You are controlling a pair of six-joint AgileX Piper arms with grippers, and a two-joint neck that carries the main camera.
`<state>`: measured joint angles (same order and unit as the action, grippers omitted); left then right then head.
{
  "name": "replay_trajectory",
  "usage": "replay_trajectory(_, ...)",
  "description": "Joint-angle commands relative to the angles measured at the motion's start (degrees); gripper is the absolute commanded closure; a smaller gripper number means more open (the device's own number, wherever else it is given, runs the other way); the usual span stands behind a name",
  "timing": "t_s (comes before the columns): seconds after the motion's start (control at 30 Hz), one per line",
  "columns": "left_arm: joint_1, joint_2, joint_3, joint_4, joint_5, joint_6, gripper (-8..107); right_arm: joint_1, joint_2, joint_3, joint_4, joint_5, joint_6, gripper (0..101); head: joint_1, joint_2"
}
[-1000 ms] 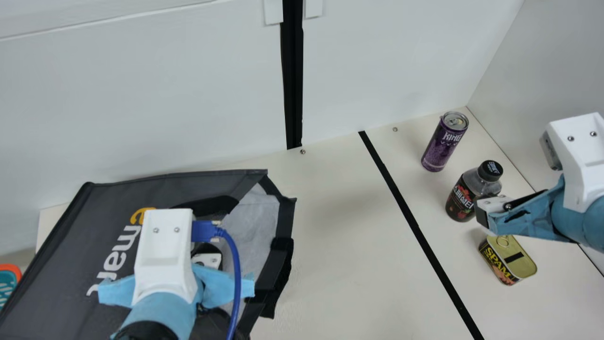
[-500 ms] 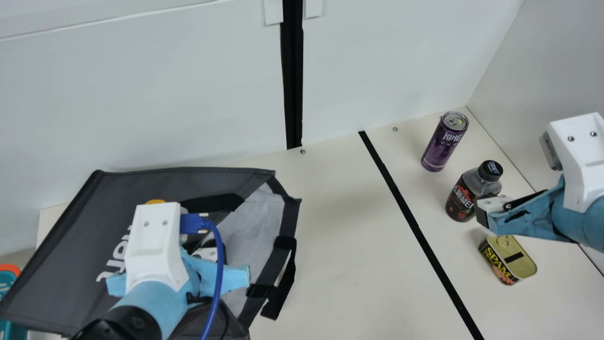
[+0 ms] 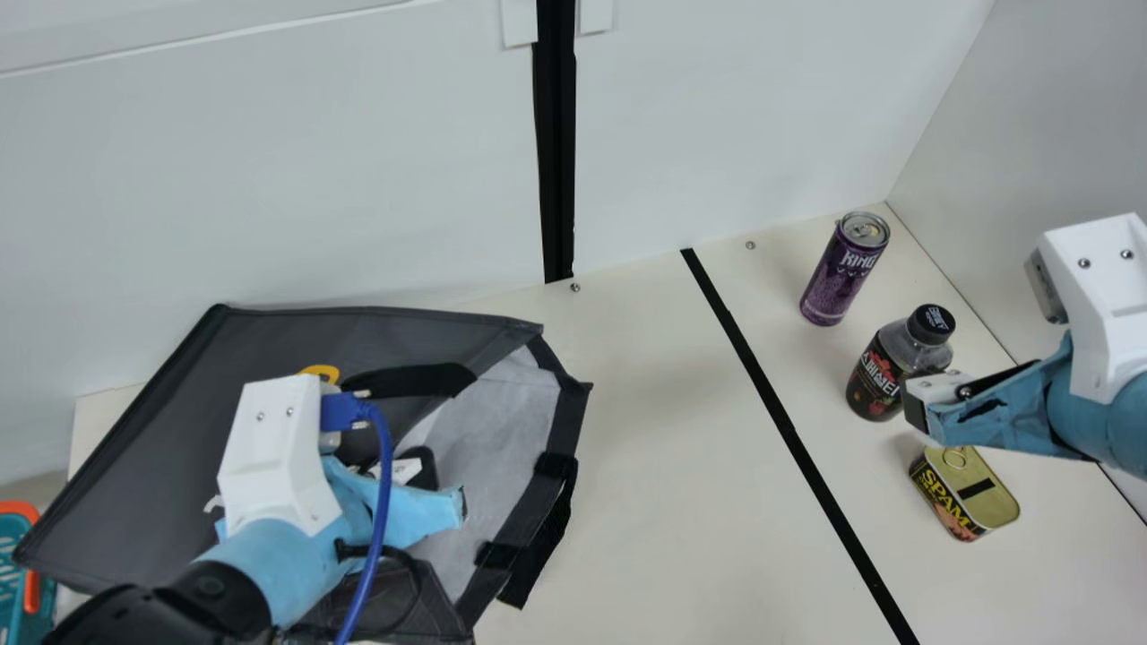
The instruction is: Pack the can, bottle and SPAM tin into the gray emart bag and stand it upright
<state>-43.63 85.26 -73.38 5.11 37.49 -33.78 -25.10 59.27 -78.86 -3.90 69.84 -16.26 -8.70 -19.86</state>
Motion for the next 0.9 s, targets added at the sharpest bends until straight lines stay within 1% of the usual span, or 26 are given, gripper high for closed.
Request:
replay_trajectory(0.0,0.8,-0.1,0.1,-3.7,-0.5,2.3,107,0.0,0.0,0.0,0.0,0.0,0.0,6,-1.3,-0.1)
replay_trajectory(0.33,5.5,-0.3,0.6,-14.2,-1.6,11.0,107,0.0,0.0,0.0,0.0,0.0,0.0,6,-1.3,-0.1)
replay_trajectory(0.87,11.3,-0.3,1.2,-23.4,-1.7,20.2,107,0.0,0.0,0.0,0.0,0.0,0.0,6,-1.3,-0.1)
